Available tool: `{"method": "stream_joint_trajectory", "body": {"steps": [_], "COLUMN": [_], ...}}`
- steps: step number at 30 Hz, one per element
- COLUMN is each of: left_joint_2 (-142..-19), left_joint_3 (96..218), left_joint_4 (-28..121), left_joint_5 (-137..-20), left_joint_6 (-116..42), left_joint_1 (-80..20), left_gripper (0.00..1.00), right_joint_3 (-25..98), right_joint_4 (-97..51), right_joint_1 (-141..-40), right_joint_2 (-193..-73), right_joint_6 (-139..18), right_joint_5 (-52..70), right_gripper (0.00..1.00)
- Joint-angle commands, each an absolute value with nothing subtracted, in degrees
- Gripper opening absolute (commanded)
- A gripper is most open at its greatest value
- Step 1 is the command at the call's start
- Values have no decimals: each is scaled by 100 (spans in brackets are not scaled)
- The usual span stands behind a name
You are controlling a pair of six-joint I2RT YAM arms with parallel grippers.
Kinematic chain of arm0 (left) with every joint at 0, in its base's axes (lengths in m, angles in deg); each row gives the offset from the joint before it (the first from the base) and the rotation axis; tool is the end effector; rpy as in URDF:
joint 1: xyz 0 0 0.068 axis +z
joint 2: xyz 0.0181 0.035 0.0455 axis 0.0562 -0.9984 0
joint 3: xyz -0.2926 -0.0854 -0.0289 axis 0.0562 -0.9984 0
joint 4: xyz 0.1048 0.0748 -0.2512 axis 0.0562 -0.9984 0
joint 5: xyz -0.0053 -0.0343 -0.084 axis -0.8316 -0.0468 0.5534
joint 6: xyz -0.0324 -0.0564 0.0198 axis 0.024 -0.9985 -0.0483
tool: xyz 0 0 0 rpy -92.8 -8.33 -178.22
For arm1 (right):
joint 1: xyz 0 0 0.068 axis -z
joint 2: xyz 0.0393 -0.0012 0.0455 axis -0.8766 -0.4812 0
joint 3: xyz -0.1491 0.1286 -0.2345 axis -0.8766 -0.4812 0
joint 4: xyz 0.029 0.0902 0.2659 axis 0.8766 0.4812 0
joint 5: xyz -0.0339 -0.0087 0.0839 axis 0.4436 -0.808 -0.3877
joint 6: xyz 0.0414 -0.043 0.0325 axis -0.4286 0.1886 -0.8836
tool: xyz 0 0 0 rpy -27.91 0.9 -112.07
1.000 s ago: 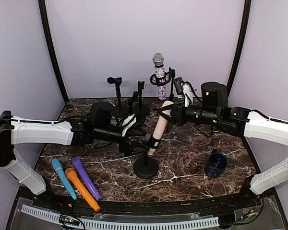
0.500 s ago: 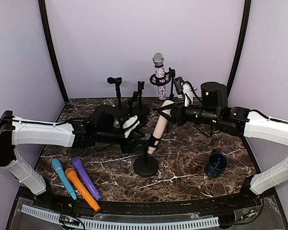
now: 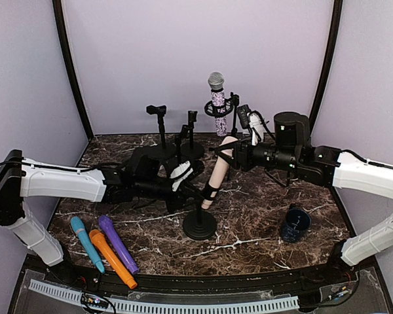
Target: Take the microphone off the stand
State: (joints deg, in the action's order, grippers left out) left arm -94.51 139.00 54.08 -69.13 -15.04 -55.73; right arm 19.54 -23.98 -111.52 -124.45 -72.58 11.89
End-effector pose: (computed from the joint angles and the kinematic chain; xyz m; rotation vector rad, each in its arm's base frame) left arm 0.2196 -0.3135 0.2555 1.2471 1.6552 -0.7700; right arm 0.2070 0.2562 0.3623 -0.5797 1.8195 0.9115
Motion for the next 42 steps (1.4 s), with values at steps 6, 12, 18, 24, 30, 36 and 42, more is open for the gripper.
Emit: {"method": "stream_joint_trajectory", "body": {"steps": [6,12,18,24,30,36,42], "left_joint_2": [-9499,-9486,-9480,-9502,-9523,-9552,-9545], "left_joint_3": [14017,14008,13997,13993,14000,14020,14012], "left_joint_4": [5368,5335,5333,5333,5332,5318,5307], "left_joint_5": [-6948,-6918,-6910,-6915,-6917,-6906,-6920], "left_joint_6": [-1533,-1496,-1454,-1441,-1432,-1428,-1409], "left_joint_1": [-5568,-5566,-5563,-5565,-5564,-5560,-5561], "left_gripper": [0,0,0,0,0,0,0], "right_joint_3": [2162,1962,1937,2135,2229,2546,2814], "right_joint_4": [-3023,-3307,-3798,-3407,-2924,-2264,-1911], "right_joint_1": [-11177,-10783,-10397,-10369,-10400,-10474,-10492], "right_joint_2": [-12222,-12173,-12193,-12226,-12153,-12176,-12236], "right_joint_6": [-7138,-7132,-7612,-7823,-7995,-8113,-8329], "right_joint_5": [932,-16,-1001,-340,394,1229,1541], "right_gripper": [34,33,32,32,31,31,31]}}
